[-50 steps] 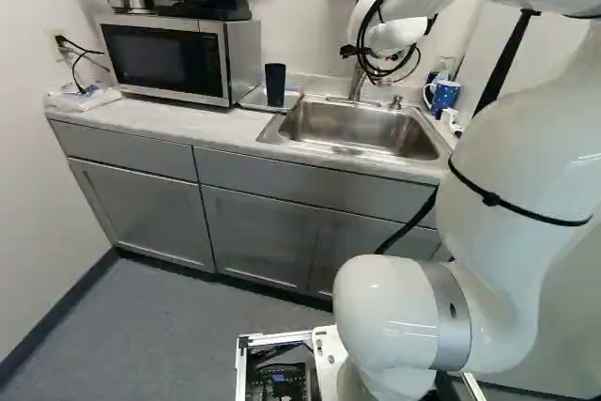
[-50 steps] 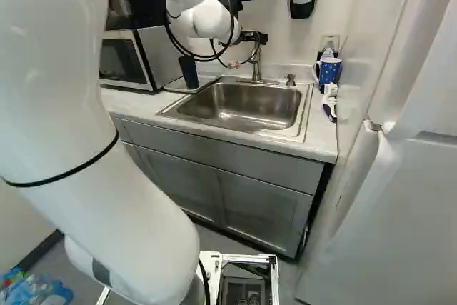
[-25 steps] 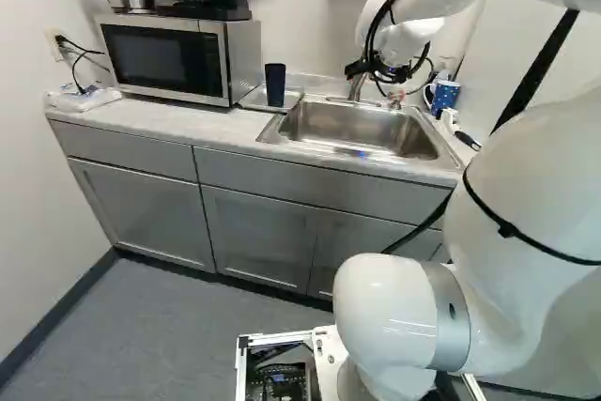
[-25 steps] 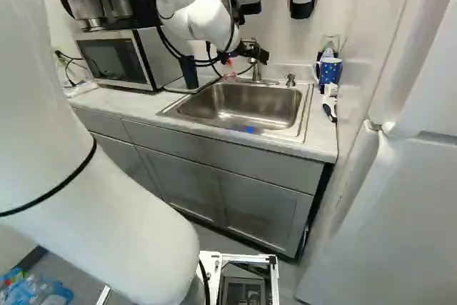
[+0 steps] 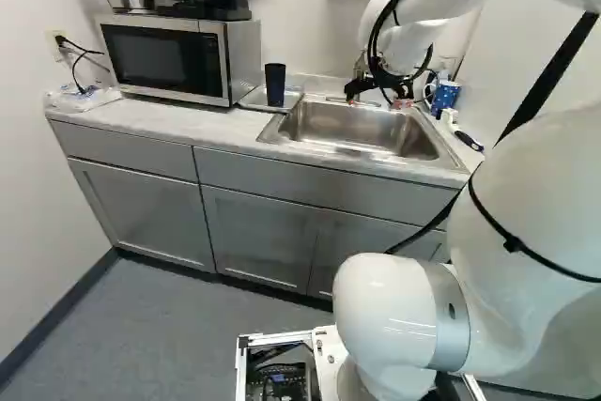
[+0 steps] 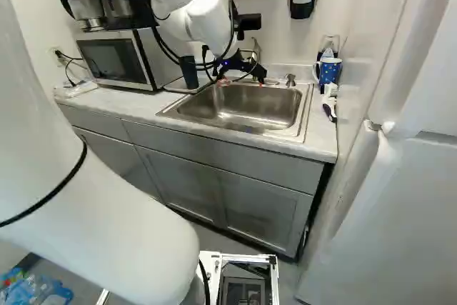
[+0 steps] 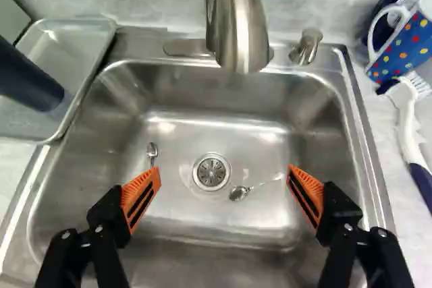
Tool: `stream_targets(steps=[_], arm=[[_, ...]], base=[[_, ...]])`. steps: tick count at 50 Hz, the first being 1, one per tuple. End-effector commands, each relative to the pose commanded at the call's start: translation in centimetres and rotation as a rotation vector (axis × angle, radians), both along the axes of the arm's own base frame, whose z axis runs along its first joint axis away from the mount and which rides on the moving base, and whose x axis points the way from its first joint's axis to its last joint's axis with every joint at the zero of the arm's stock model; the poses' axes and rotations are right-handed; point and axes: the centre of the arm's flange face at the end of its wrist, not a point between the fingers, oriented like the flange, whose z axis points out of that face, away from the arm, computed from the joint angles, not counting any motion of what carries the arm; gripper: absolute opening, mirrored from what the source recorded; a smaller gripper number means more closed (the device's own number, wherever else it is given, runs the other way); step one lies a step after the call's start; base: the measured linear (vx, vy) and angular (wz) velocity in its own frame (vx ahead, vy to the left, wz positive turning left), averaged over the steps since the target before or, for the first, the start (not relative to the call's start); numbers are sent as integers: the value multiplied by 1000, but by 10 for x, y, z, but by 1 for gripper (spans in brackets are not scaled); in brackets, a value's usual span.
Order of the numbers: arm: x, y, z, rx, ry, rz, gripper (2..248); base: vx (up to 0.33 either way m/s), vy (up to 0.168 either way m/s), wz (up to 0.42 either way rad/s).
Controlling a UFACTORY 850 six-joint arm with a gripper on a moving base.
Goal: Rinse the cup and place it in the tray
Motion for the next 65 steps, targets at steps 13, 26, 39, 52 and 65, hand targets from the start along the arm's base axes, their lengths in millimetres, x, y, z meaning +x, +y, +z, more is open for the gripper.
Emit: stream_targets(steps=[13,26,39,52,65], arm=[[0,0,0,0,0,0,247],[0,0,0,0,0,0,247],[0,0,0,0,0,0,247],[0,0,0,0,0,0,247],[0,0,0,0,0,0,247]], base=[[0,0,0],[0,0,0],[0,0,0],[0,0,0],[0,0,0]])
